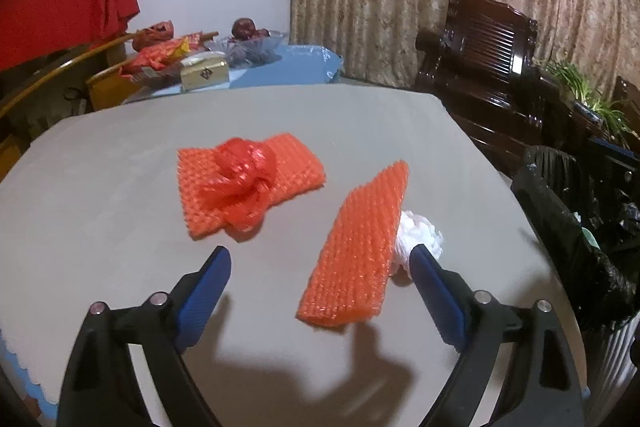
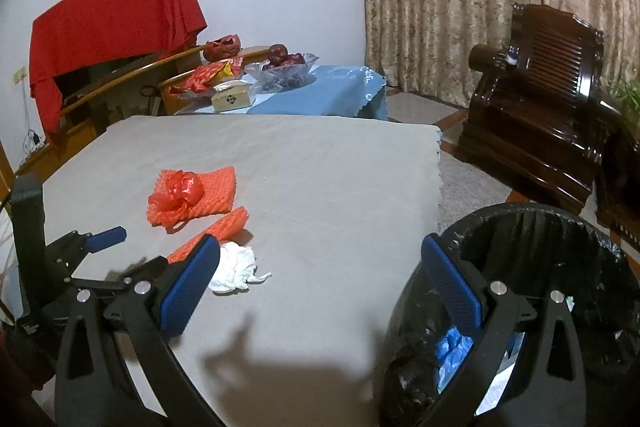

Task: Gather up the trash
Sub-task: 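Move both open tools back to the orange foam nets on the table, then grasp the long orange foam net sleeve with the left tool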

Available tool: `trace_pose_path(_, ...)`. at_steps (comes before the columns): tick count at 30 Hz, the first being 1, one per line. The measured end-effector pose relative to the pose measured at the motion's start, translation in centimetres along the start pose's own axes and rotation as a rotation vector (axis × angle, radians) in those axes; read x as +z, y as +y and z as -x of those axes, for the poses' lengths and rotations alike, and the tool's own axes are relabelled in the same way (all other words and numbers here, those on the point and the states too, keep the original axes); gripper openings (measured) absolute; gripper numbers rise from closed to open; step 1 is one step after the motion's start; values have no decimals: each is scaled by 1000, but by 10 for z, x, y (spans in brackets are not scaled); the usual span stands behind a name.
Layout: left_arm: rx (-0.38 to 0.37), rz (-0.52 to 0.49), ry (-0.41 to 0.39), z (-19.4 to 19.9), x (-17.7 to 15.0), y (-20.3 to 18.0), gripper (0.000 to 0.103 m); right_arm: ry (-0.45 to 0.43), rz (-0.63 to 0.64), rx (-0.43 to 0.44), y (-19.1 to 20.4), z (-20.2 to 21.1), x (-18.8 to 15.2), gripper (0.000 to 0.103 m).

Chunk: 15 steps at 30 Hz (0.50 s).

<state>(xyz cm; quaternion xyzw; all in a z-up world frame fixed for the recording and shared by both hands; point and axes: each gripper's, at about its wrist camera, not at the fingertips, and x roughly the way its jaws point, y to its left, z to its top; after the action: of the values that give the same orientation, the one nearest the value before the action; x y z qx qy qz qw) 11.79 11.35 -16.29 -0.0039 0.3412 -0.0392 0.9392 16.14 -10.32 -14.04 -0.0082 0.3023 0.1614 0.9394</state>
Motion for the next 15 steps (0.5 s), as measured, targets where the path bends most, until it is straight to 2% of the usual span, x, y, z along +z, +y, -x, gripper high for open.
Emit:
trace_pose_path(7, -9, -19, 49, -24, -4, -3, 73, 27, 14, 17, 8, -22, -1, 98)
trace_pose_path(10, -27, -16, 63, -31, -5, -2, 56, 39, 21, 26, 13, -30, -1, 98)
trace_pose_path(12, -49, -9, 83, -36, -6, 0, 36, 45, 25, 31, 16, -34, -1, 98)
trace_pose_path(13, -56, 0, 87, -36, -6, 1, 33, 47, 26, 34, 17, -36, -1, 98)
trace_pose_path(15, -84, 26, 85, -34, -6, 7, 21, 54, 32, 40, 20, -41, 0, 98)
